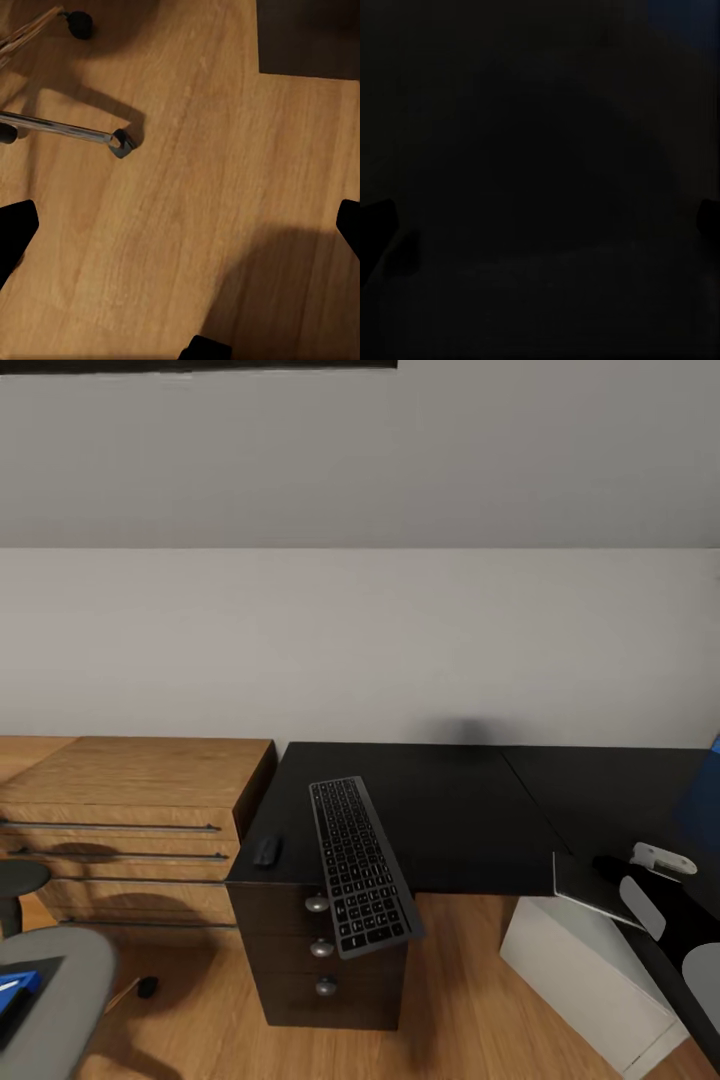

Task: In the bedroom, organize the workspace by keeping the computer under the desk, ensuring the monitor is on the desk, placing the keyboard on the desk next to the monitor, placing the mouse on the desk next to the keyboard, moving the folder from the swivel chair onto the desk next to the mouse, stacking the notebook on top of the folder with the pen on top of the notebook, and positioning the swivel chair next to the desk.

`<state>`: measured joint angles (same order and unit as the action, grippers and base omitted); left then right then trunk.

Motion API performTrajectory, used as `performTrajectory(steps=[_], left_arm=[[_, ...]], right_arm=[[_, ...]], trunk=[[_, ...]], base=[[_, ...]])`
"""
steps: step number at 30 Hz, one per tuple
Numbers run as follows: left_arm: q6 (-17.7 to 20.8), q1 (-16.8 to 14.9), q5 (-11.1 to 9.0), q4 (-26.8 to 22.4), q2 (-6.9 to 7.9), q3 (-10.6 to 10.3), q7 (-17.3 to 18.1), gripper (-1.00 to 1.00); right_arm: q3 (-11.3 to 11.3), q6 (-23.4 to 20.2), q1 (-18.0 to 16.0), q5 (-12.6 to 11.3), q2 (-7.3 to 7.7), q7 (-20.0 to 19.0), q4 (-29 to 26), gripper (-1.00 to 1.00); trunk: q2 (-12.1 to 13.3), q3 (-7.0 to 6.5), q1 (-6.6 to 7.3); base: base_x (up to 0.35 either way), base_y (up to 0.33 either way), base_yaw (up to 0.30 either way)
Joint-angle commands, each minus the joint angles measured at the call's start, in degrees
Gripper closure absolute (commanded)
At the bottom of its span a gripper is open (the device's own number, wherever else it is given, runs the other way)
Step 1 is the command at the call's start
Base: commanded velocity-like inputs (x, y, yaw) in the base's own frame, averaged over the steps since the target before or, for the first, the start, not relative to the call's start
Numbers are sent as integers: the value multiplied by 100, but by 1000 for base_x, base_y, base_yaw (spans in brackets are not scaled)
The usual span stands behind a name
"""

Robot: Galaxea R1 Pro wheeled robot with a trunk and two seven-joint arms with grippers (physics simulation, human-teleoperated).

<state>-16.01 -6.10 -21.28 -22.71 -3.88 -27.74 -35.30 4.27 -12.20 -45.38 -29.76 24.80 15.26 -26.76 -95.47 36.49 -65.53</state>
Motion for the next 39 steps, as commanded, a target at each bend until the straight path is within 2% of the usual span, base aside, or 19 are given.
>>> performTrajectory(steps=[1, 34, 39], left_arm=[[-34, -6, -60, 1, 3, -47, -30, -100], [-34, -6, -60, 3, 2, -47, -30, -100], [-34, -6, -60, 3, 2, -47, -30, -100]], right_arm=[[32, -28, 3, -92, 7, 50, 22, -100], [48, -19, 3, -91, -2, 64, 28, -100], [48, -19, 3, -91, -2, 64, 24, -100]], trunk=[[-2, 7, 1], [-2, 7, 1], [-2, 7, 1]], base=[[-34, 0, 0], [-42, 0, 0], [-189, 13, 0]])
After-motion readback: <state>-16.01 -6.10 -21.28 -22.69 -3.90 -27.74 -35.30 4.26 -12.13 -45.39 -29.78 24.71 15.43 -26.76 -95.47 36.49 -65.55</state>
